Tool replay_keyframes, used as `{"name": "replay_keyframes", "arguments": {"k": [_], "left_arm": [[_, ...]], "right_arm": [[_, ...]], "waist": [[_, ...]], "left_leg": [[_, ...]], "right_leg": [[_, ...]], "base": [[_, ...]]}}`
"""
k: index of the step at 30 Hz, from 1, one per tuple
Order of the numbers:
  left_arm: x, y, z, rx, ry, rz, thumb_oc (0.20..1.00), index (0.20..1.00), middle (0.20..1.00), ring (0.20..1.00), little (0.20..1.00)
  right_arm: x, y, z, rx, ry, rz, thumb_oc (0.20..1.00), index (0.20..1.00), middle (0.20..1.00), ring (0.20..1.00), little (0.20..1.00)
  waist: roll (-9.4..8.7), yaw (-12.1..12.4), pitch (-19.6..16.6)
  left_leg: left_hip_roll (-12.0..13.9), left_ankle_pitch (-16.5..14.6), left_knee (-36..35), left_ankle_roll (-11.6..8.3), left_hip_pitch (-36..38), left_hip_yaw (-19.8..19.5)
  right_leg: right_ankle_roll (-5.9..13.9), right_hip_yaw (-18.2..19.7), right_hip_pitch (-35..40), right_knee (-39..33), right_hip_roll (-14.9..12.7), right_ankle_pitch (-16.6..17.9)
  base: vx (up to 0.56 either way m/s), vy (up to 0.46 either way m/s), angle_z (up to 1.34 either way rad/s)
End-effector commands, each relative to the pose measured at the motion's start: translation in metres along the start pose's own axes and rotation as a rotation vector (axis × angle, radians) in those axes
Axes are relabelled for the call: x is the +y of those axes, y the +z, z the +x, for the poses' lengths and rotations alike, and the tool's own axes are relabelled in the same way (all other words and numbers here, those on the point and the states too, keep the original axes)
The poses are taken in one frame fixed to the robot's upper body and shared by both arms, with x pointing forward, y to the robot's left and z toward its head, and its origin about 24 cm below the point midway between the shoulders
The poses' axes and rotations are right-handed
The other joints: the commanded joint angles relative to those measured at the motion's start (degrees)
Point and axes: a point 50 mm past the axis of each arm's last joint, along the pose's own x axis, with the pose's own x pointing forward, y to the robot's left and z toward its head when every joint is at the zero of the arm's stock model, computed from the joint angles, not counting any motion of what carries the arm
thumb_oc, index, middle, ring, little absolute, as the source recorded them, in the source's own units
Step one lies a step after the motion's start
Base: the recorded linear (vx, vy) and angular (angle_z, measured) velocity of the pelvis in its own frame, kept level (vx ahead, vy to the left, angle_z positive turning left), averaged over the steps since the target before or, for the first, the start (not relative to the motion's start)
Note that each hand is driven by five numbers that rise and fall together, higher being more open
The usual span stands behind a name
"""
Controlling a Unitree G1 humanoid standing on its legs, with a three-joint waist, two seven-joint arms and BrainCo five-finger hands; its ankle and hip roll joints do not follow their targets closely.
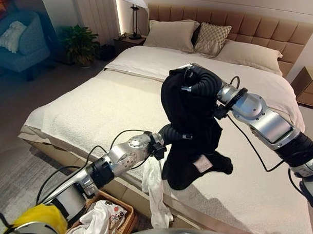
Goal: Pick up clothes into the bucket
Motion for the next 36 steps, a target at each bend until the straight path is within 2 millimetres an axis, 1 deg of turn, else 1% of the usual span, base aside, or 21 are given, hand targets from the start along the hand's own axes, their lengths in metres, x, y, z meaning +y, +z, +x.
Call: {"name": "replay_keyframes", "arguments": {"k": [1,2,3,4,6,9,10,11,12,13,14,15,18,19,20,23,25,26,32,33,36], "left_arm": [[0.007,0.009,-0.006,-0.152,0.024,-0.127,0.200,0.200,0.200,0.200,0.200],[0.007,0.008,-0.006,-0.152,0.024,-0.127,0.200,0.200,0.200,0.200,0.200],[0.011,0.006,-0.010,-0.172,0.055,-0.154,0.200,0.200,0.200,0.200,0.200],[0.015,0.006,-0.014,-0.203,0.090,-0.176,0.200,0.200,0.200,0.200,0.200],[0.025,0.003,-0.023,-0.255,0.166,-0.211,0.200,0.200,0.200,0.200,0.200],[0.036,0.003,-0.035,-0.331,0.272,-0.239,0.200,0.200,0.200,0.200,0.200],[0.044,0.007,-0.046,-0.386,0.339,-0.247,0.200,0.200,0.200,0.200,0.200],[0.044,0.006,-0.046,-0.385,0.339,-0.247,0.200,0.200,0.200,0.200,0.200],[0.049,0.013,-0.057,-0.440,0.390,-0.237,0.200,0.200,0.200,0.200,0.200],[0.049,0.012,-0.057,-0.439,0.391,-0.237,0.200,0.200,0.200,0.200,0.200],[0.057,0.026,-0.076,-0.530,0.461,-0.198,0.200,0.200,0.200,0.200,0.200],[0.057,0.025,-0.076,-0.529,0.461,-0.198,0.200,0.200,0.200,0.200,0.200],[0.064,0.039,-0.101,-0.641,0.554,-0.155,0.200,0.200,0.200,0.200,0.200],[0.068,0.053,-0.123,-0.735,0.633,-0.091,0.200,0.200,0.200,0.200,0.200],[0.067,0.052,-0.123,-0.733,0.634,-0.091,0.200,0.200,0.200,0.200,0.200],[0.067,0.072,-0.155,-0.830,0.736,0.056,0.200,0.200,0.200,0.200,0.200],[0.063,0.080,-0.171,-0.896,0.768,0.098,0.200,0.200,0.200,0.200,0.200],[0.061,0.086,-0.186,-0.964,0.804,0.121,0.200,0.200,0.200,0.200,0.200],[0.050,0.097,-0.213,-1.103,0.859,0.162,0.200,0.200,0.200,0.200,0.200],[0.049,0.099,-0.223,-1.145,0.885,0.165,0.200,0.200,0.200,0.200,0.200],[0.047,0.101,-0.231,-1.168,0.900,0.183,0.200,0.200,0.200,0.200,0.200]], "right_arm": [[-0.031,-0.009,-0.007,0.009,-0.185,-0.064,0.200,0.200,0.200,0.200,0.200],[-0.031,-0.010,-0.007,0.009,-0.185,-0.064,0.213,0.213,0.213,0.213,0.213],[-0.035,-0.017,-0.012,0.042,-0.220,-0.071,0.266,0.266,0.266,0.266,0.266],[-0.037,-0.027,-0.018,0.084,-0.252,-0.079,0.363,0.363,0.363,0.363,0.363],[-0.040,-0.045,-0.030,0.168,-0.307,-0.107,1.000,1.000,1.000,1.000,1.000],[-0.041,-0.066,-0.051,0.261,-0.398,-0.107,1.000,1.000,1.000,1.000,1.000],[-0.040,-0.080,-0.065,0.319,-0.456,-0.084,1.000,1.000,1.000,1.000,1.000],[-0.040,-0.080,-0.066,0.319,-0.456,-0.084,1.000,1.000,1.000,1.000,1.000],[-0.034,-0.091,-0.079,0.363,-0.496,-0.043,1.000,1.000,1.000,1.000,1.000],[-0.034,-0.091,-0.079,0.363,-0.496,-0.042,1.000,1.000,1.000,1.000,1.000],[-0.025,-0.103,-0.097,0.417,-0.529,-0.003,1.000,1.000,1.000,1.000,1.000],[-0.025,-0.103,-0.097,0.418,-0.529,-0.002,1.000,1.000,1.000,1.000,1.000],[-0.012,-0.116,-0.119,0.481,-0.572,0.054,1.000,1.000,1.000,1.000,1.000],[0.000,-0.126,-0.133,0.535,-0.591,0.092,1.000,1.000,1.000,1.000,1.000],[0.001,-0.126,-0.133,0.536,-0.590,0.093,1.000,1.000,1.000,1.000,1.000],[0.014,-0.136,-0.150,0.599,-0.614,0.138,1.000,1.000,1.000,1.000,1.000],[0.023,-0.141,-0.157,0.626,-0.615,0.166,1.000,1.000,1.000,1.000,1.000],[0.032,-0.148,-0.165,0.672,-0.613,0.194,1.000,1.000,1.000,1.000,1.000],[0.053,-0.162,-0.179,0.767,-0.593,0.243,1.000,1.000,1.000,1.000,1.000],[0.062,-0.167,-0.184,0.806,-0.581,0.262,1.000,1.000,1.000,1.000,1.000],[0.067,-0.170,-0.187,0.828,-0.572,0.273,1.000,1.000,1.000,1.000,1.000]], "waist": [[-2.95,1.49,-2.84],[-2.95,1.50,-2.85],[-3.01,1.70,-2.75],[-3.03,1.85,-2.64],[-3.15,2.31,-2.45],[-3.19,2.75,-2.16],[-3.13,2.99,-1.86],[-3.16,3.01,-1.89],[-3.08,3.10,-1.62],[-3.11,3.12,-1.65],[-3.06,3.28,-1.47],[-3.10,3.30,-1.52],[-3.02,3.42,-1.35],[-2.85,3.53,-1.20],[-2.89,3.50,-1.26],[-2.69,3.76,-1.16],[-2.64,3.90,-1.02],[-2.58,4.14,-0.87],[-2.48,4.68,-0.40],[-2.61,5.07,0.20],[-2.68,5.32,0.48]], "left_leg": [[-2.26,-4.69,1.19,1.50,0.84,0.15],[-2.26,-4.70,1.19,1.50,0.86,0.15],[-2.31,-4.75,1.22,1.57,0.85,0.06],[-2.32,-4.75,1.22,1.62,0.85,0.01],[-2.36,-4.76,1.22,1.73,0.87,-0.12],[-2.42,-4.75,1.15,1.88,0.86,-0.49],[-2.48,-4.70,1.22,1.96,0.71,-0.64],[-2.48,-4.71,1.23,1.96,0.72,-0.65],[-2.54,-4.69,1.25,2.03,0.60,-0.76],[-2.55,-4.69,1.25,2.03,0.61,-0.77],[-2.53,-4.62,1.19,2.03,0.49,-0.82],[-2.53,-4.62,1.19,2.03,0.50,-0.84],[-2.53,-4.59,1.13,2.01,0.40,-0.94],[-2.59,-4.56,1.07,2.02,0.37,-0.97],[-2.60,-4.58,1.06,2.02,0.41,-0.99],[-2.61,-4.57,1.03,1.97,0.43,-1.02],[-2.68,-4.58,0.99,1.93,0.45,-1.04],[-2.67,-4.59,0.97,1.88,0.42,-1.09],[-2.53,-4.40,0.81,1.71,0.13,-1.05],[-2.60,-3.77,1.01,1.67,-0.45,-1.07],[-2.47,-4.13,0.78,1.56,-0.39,-1.22]], "right_leg": [[3.20,0.16,-1.38,2.99,-2.90,0.33],[3.20,0.16,-1.35,2.98,-2.90,0.32],[3.17,0.15,-1.32,2.95,-2.91,0.30],[3.12,0.14,-1.27,2.94,-2.95,0.31],[3.02,0.02,-1.13,2.84,-2.92,0.26],[2.90,-0.24,-0.91,2.66,-2.91,0.19],[2.85,-0.32,-0.90,2.60,-2.90,0.21],[2.85,-0.33,-0.88,2.60,-2.90,0.20],[2.79,-0.56,-0.92,2.53,-2.95,0.23],[2.79,-0.57,-0.91,2.53,-2.95,0.22],[2.76,-0.76,-0.88,2.43,-2.93,0.14],[2.76,-0.78,-0.86,2.43,-2.93,0.13],[2.68,-0.96,-0.85,2.40,-2.93,-0.02],[2.62,-0.98,-0.87,2.37,-2.92,-0.05],[2.62,-1.00,-0.83,2.36,-2.92,-0.07],[2.52,-1.14,-0.76,2.12,-2.89,-0.02],[2.48,-1.17,-0.70,1.94,-2.84,0.01],[2.43,-1.21,-0.68,1.81,-2.80,0.09],[2.41,-1.48,-0.81,1.10,-2.68,0.47],[2.38,-1.79,-1.29,1.09,-2.74,1.01],[2.42,-2.03,-1.12,0.94,-2.60,0.66]], "base": [[0.00,0.000,0.00],[0.00,0.000,0.00],[0.00,0.000,0.00],[0.00,0.000,0.00],[0.00,0.000,0.00],[0.00,0.000,0.00],[0.00,0.000,0.00],[-0.02,-0.009,0.03],[-0.01,-0.005,0.04],[-0.01,-0.013,0.07],[0.00,-0.009,0.05],[0.00,-0.011,0.04],[0.00,-0.004,0.02],[0.00,0.000,0.00],[0.00,0.000,0.00],[0.00,0.001,0.02],[0.00,0.000,0.05],[0.00,0.000,0.00],[-0.02,0.000,0.01],[0.00,0.000,0.00],[-0.02,0.001,0.00]]}}
